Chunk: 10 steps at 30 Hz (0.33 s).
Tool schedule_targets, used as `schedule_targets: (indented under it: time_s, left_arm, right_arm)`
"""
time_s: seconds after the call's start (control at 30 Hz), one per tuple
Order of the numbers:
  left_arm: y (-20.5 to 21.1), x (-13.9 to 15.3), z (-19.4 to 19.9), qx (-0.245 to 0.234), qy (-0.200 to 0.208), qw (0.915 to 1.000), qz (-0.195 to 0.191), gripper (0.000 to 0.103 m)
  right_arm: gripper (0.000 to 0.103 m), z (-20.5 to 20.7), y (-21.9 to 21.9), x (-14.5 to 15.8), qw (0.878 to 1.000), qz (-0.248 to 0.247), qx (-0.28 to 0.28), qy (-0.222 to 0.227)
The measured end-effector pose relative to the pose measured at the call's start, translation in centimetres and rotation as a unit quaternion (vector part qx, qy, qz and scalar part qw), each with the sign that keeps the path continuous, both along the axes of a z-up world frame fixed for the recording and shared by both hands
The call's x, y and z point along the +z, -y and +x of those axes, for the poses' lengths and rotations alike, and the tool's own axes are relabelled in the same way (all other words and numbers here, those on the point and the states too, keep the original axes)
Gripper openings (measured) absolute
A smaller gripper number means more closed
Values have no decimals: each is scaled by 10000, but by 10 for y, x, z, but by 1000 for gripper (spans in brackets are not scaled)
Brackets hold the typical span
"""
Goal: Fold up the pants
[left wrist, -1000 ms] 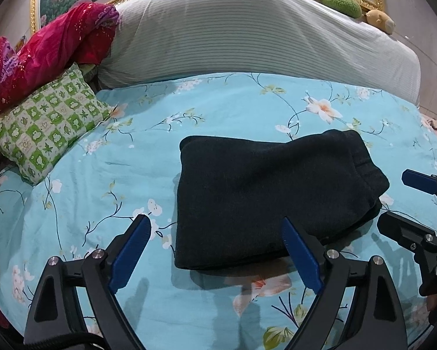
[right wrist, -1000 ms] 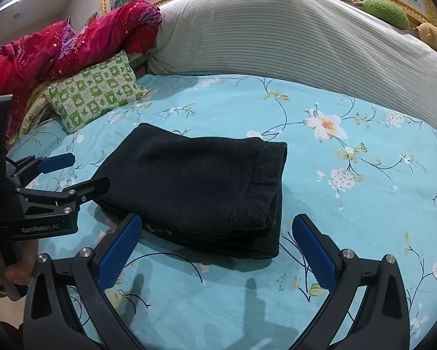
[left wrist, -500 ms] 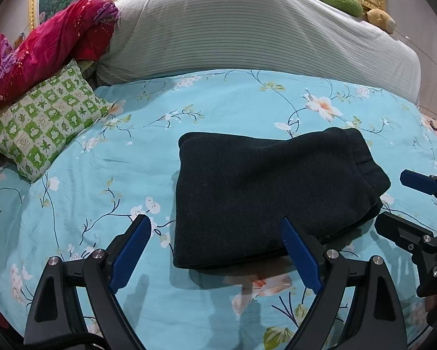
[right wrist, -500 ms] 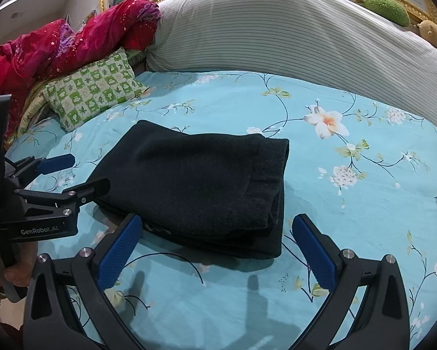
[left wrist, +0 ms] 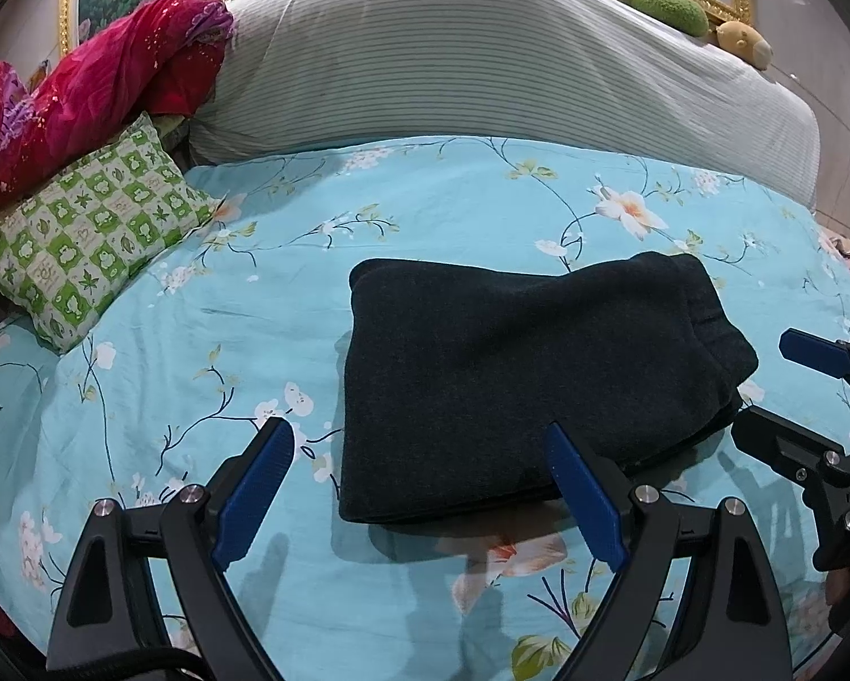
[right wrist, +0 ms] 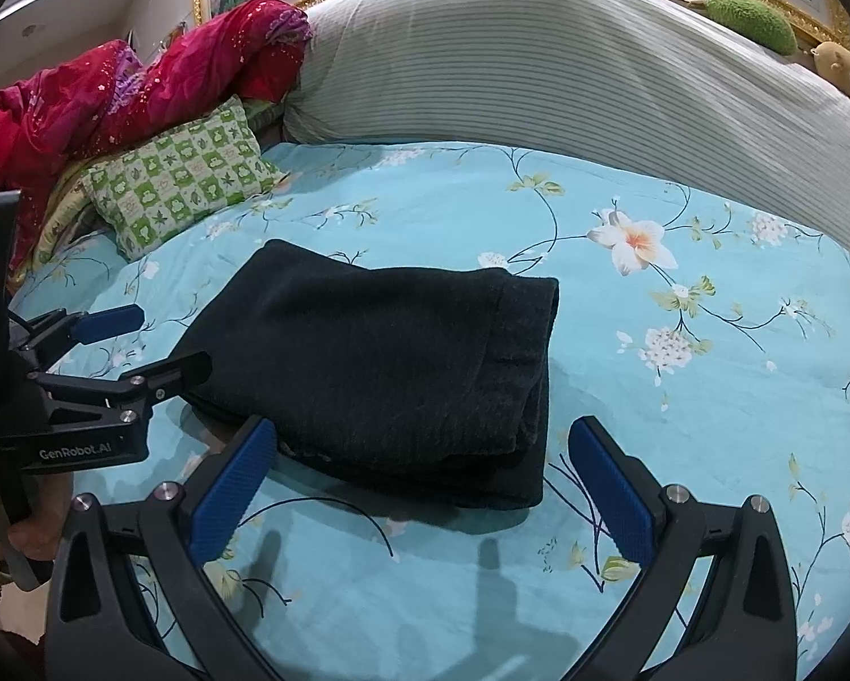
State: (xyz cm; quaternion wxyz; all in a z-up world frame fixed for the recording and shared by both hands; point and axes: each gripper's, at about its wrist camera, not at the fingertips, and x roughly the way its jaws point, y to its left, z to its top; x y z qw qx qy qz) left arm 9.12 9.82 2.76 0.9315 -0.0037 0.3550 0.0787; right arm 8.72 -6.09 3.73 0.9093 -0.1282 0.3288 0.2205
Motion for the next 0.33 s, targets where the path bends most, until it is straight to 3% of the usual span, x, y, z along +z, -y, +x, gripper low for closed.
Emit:
schedule_targets:
  time_s: [0.33]
  left_arm:
    - [-1, 1, 1, 57, -44, 10000, -20, 91]
  right_arm:
    - [103, 0, 1, 3, 10000, 0, 19, 23]
